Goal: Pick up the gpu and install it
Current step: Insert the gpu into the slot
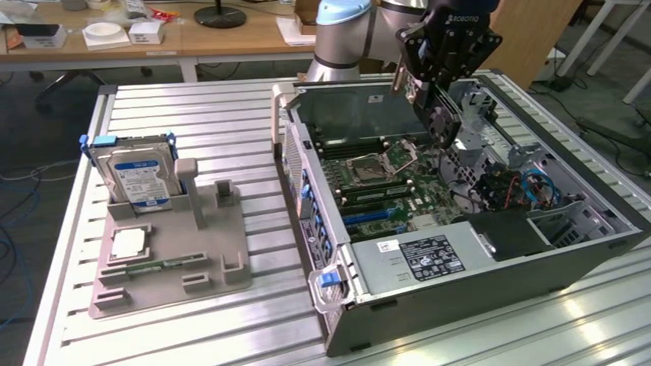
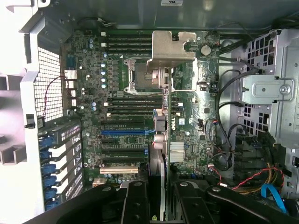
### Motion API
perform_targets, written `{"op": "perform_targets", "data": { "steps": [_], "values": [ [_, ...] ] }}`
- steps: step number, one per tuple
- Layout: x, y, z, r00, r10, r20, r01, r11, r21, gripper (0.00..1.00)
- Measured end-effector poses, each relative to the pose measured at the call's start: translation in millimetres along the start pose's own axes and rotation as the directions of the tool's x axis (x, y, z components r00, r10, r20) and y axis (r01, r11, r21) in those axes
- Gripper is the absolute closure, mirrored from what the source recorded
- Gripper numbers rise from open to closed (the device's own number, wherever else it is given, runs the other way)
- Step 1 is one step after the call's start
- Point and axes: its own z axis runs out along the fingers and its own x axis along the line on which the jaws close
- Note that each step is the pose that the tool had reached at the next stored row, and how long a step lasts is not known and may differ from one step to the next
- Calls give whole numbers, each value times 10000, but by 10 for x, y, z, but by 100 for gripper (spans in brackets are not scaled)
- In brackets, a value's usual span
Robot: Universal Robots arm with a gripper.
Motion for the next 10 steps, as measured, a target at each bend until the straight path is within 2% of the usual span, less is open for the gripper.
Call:
{"op": "perform_targets", "data": {
  "steps": [10],
  "values": [
    [-1,0,1,9999,-127,6,127,9999,-3,74]
  ]
}}
